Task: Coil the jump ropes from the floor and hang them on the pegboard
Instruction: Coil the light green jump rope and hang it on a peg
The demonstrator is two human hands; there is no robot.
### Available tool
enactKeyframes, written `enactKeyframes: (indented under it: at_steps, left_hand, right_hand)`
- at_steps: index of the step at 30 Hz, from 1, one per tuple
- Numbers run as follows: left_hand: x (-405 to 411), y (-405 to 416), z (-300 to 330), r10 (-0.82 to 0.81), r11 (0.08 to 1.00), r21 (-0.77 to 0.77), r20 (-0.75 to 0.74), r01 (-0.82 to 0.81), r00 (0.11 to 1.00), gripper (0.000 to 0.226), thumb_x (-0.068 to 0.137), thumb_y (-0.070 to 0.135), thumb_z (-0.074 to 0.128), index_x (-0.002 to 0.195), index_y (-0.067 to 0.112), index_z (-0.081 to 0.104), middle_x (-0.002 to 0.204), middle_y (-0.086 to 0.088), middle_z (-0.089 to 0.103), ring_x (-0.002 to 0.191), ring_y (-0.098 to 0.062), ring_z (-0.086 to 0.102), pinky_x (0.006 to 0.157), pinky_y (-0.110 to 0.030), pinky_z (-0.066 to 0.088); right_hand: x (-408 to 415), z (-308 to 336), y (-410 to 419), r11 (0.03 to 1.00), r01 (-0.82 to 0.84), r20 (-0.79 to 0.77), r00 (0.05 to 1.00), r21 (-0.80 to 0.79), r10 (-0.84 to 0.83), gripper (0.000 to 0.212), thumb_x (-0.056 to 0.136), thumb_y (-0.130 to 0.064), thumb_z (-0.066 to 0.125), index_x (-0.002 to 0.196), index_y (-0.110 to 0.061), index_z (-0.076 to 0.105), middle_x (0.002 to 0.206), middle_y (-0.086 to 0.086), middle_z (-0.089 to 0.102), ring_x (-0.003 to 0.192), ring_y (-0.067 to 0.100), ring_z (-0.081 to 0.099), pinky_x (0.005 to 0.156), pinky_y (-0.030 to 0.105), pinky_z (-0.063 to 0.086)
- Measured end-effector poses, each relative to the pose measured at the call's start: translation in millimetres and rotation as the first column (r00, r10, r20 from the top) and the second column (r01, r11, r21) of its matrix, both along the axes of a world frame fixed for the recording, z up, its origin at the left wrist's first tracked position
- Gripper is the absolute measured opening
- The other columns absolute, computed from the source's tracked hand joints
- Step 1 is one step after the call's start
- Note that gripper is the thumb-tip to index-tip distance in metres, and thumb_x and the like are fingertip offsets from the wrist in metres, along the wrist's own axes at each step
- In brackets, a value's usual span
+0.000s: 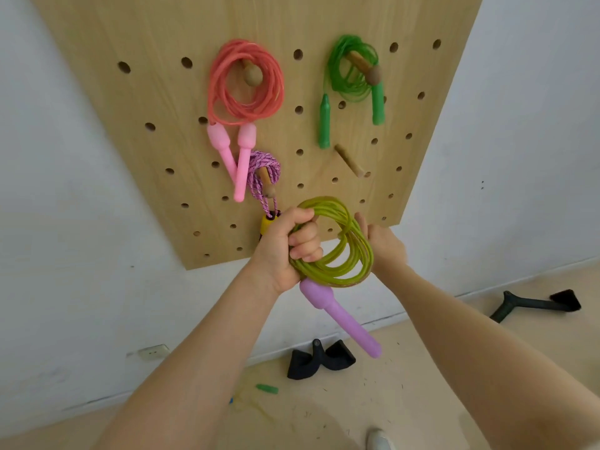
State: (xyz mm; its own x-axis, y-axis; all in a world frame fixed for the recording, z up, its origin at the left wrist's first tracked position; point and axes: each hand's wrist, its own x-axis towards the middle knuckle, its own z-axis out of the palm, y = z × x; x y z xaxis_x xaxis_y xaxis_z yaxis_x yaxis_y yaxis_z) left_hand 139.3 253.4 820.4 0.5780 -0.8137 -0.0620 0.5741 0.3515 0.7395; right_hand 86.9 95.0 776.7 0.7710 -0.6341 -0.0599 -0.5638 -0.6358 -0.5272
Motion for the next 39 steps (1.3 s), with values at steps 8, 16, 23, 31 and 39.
enactKeyframes:
  at_steps: [8, 16, 23, 31, 39]
  left_hand:
    - [6, -61, 4, 0.053, 0.977, 0.187, 0.232, -0.098, 0.971, 0.018, 0.081, 0.013, 0.048, 0.066, 0.013, 0.037, 0.035, 0.010, 0.025, 0.027, -0.004, 0.021, 0.035, -0.017, 0.022]
    - [33, -102, 17, 0.189, 0.925, 0.241, 0.380, -0.295, 0.905, 0.018, 0.093, 0.006, 0.046, 0.076, 0.011, 0.050, 0.042, 0.007, 0.036, 0.035, -0.006, 0.033, 0.038, -0.017, 0.029]
    - [57, -117, 15, 0.071, 0.748, 0.322, 0.830, -0.580, 0.553, 0.012, 0.087, 0.015, 0.062, 0.096, 0.021, 0.060, 0.084, 0.008, 0.062, 0.066, 0.011, 0.056, 0.070, -0.009, 0.043]
    - [94, -150, 8, 0.071, 0.522, 0.317, 0.909, -0.792, 0.411, 0.028, 0.094, 0.026, 0.051, 0.119, 0.012, 0.053, 0.108, 0.001, 0.059, 0.096, -0.012, 0.054, 0.073, -0.018, 0.036]
    - [110, -152, -5, -0.211, 0.116, 0.445, 0.885, -0.888, 0.415, 0.051, 0.090, 0.053, 0.048, 0.061, 0.010, 0.046, 0.060, -0.001, 0.047, 0.062, -0.019, 0.045, 0.051, -0.031, 0.027]
  right_hand:
    - [15, 41, -60, 0.359, -0.388, 0.359, 0.922, 0.849, 0.147, 0.060, 0.095, -0.055, 0.026, 0.111, -0.008, 0.059, 0.110, 0.013, 0.061, 0.112, 0.030, 0.056, 0.104, 0.045, 0.040]
    - [32, 70, -98, 0.583, -0.707, 0.492, 0.703, 0.402, 0.514, 0.035, 0.084, -0.007, 0.065, 0.110, -0.027, 0.054, 0.089, -0.001, 0.062, 0.081, 0.009, 0.062, 0.082, 0.027, 0.053]
    - [54, 61, -135, 0.761, -0.617, 0.488, 0.736, 0.201, 0.469, 0.024, 0.085, -0.009, 0.064, 0.100, -0.022, 0.051, 0.091, -0.006, 0.059, 0.077, 0.012, 0.058, 0.077, 0.031, 0.049]
    - [105, 68, -146, 0.877, -0.473, 0.396, 0.792, -0.083, 0.465, 0.033, 0.088, -0.015, 0.058, 0.120, -0.014, 0.050, 0.106, 0.000, 0.061, 0.094, 0.020, 0.058, 0.072, 0.026, 0.044]
    - [126, 63, -154, 0.866, -0.328, 0.073, 0.922, -0.378, 0.381, 0.042, 0.088, -0.048, 0.054, 0.110, -0.012, 0.051, 0.088, 0.005, 0.049, 0.085, 0.029, 0.059, 0.062, 0.035, 0.043]
